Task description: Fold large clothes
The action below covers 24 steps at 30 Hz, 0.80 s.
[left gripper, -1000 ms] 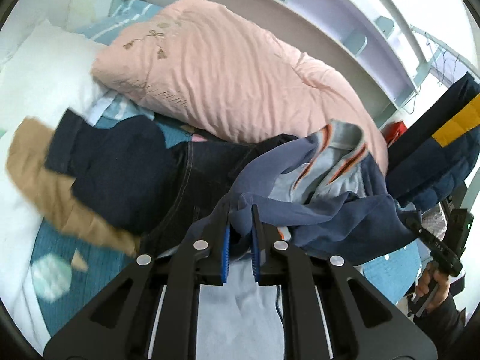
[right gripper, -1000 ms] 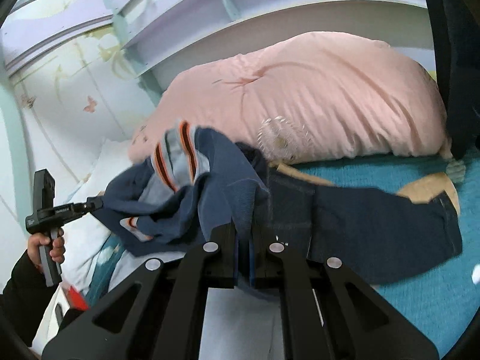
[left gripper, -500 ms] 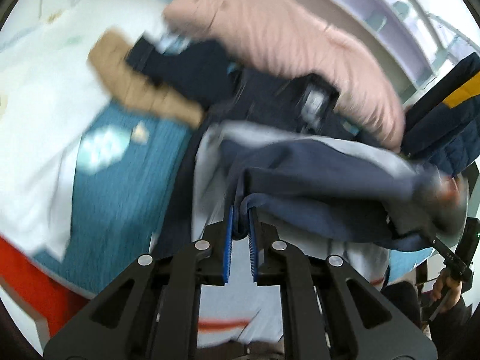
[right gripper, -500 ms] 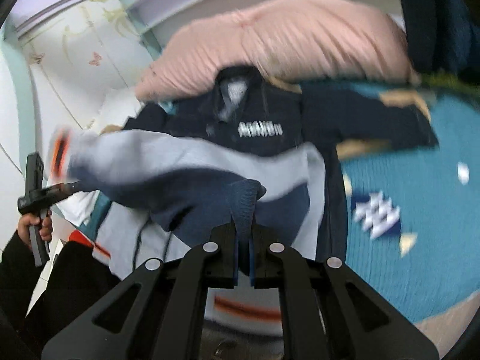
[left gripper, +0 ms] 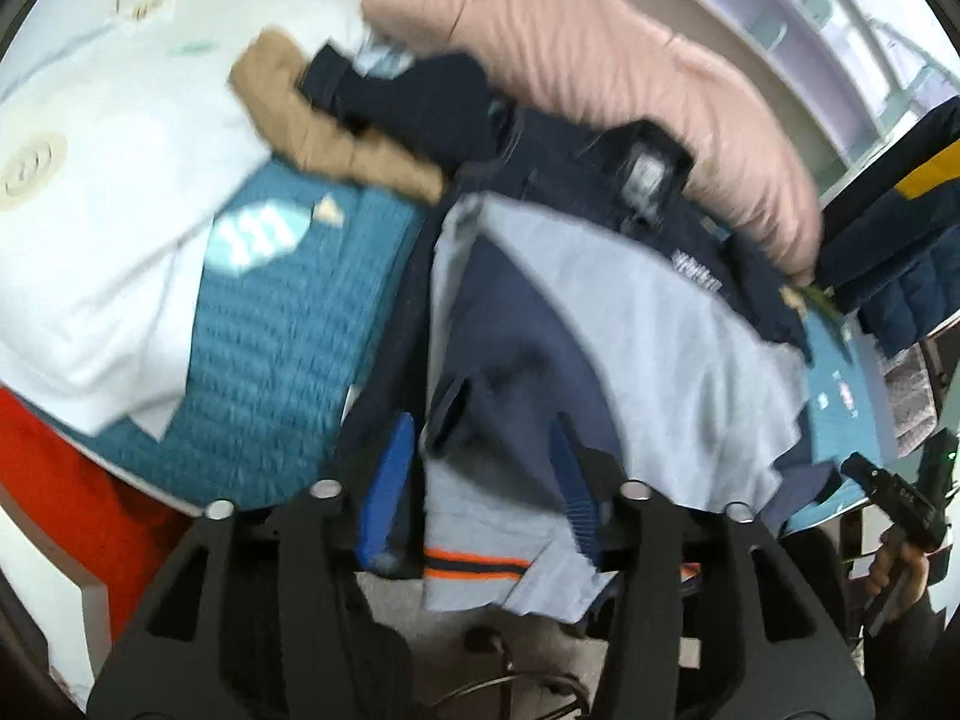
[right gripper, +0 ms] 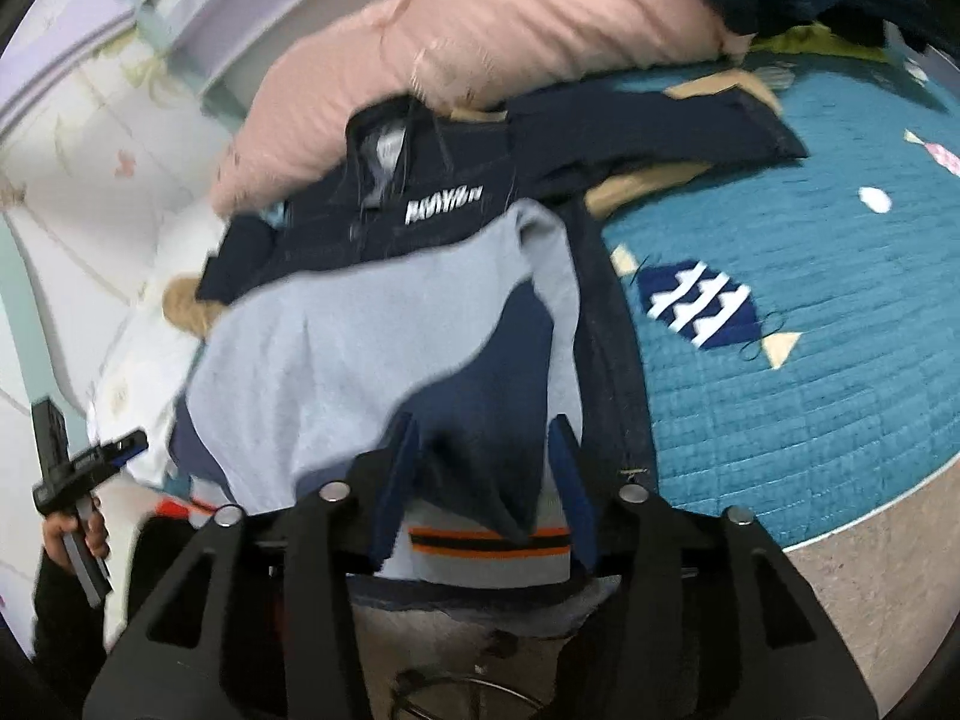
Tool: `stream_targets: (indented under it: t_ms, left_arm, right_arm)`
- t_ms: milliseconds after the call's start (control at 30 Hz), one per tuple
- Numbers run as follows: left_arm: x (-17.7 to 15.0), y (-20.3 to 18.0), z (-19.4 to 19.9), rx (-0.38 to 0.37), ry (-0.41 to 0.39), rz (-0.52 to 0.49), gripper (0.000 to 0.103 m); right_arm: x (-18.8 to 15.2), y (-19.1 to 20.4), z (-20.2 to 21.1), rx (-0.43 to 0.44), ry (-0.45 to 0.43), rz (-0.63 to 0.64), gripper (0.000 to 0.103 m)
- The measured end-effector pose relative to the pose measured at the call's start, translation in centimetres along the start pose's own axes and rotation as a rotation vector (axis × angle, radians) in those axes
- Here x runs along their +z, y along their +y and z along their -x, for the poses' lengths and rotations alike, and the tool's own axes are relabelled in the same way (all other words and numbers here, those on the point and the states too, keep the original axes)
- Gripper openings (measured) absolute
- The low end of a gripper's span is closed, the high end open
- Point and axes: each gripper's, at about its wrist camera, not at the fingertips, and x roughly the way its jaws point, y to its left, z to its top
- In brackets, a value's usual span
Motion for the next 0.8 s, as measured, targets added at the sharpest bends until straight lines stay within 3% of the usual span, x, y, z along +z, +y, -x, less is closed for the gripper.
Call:
stream_targets:
  t_ms: [100, 233, 333, 467, 500, 533, 567, 633, 700, 800]
  left_arm:
    - [1.4, -0.4, 0.4, -0.04, -0.057, 0.045, 0.08]
    - [2.0, 0.6, -3.2, -0.079, 0.047, 0.164, 0.08]
    - [0.8, 1.4, -5.2, -0.127, 0.117, 0.259, 0.08]
    - [-0.3, 0.4, -7.0, -0.042, 0.167, 0.199, 0.08]
    - [-0.5, 0.1, -7.3, -0.029, 0.174, 0.184, 0.076]
    - [-0.6, 0.0, -7.4, -0.025, 0.177, 0.179, 0.065]
    - [-0.7, -0.2, -7.7, -0.031, 0.188, 0.172, 0.059]
    - [-0.8, -0.7, -7.8, 0.007, 0.191, 0.137, 0.035]
    - [-0.9, -0.9, -7.7, 0.031, 0.184, 0.108, 0.021]
    - [-1.2, -1.1, -6.3, 0.031, 0.146, 0.1, 0.014]
  right_arm:
    - [0.5, -0.4, 0.3, 0.014, -0.016, -0.077, 0.049]
    - [-0.1, -1.0, -1.8, 0.001, 0.071, -0.207, 0.049]
    - [-1.3, -2.8, -3.0, 0.101, 0.123, -0.409, 0.05]
    - [-2.4, -3.2, -4.5, 0.088, 0.168, -0.487, 0.054]
    - [-2.5, -3.2, -4.9, 0.089, 0.182, -0.489, 0.053]
    - [-2.5, -3.2, -5.1, 0.091, 0.19, -0.49, 0.048]
    - [-2.6, -3.2, -5.3, 0.099, 0.194, -0.487, 0.036]
    - [-2.6, -3.4, -5.8, 0.129, 0.199, -0.48, 0.016]
    - [-2.6, -3.0, -5.7, 0.109, 0.191, -0.426, 0.011]
    - [-2.2, -2.7, -4.7, 0.094, 0.159, -0.356, 0.009]
